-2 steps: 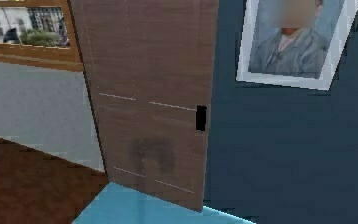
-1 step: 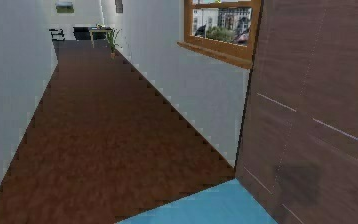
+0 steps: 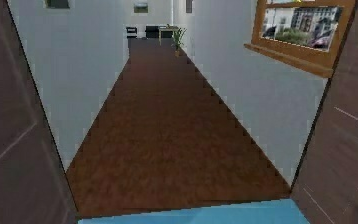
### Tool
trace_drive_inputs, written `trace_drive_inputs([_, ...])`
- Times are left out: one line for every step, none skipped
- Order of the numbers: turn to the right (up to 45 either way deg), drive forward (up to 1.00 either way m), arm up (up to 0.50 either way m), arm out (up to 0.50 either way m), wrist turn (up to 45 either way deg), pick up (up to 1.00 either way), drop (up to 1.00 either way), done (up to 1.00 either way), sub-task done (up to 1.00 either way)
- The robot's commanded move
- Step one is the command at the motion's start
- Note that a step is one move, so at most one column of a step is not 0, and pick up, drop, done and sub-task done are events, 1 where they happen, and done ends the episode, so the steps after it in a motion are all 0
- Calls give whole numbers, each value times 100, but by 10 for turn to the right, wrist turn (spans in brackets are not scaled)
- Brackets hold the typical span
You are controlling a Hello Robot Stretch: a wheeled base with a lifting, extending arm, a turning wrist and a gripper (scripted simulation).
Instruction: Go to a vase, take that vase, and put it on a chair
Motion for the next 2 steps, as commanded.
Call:
trace_drive_inputs([-30, 0, 0, 0, 0, 0, 0, 0, 0])
trace_drive_inputs([0, 50, 0, 0, 0, 0, 0, 0, 0])
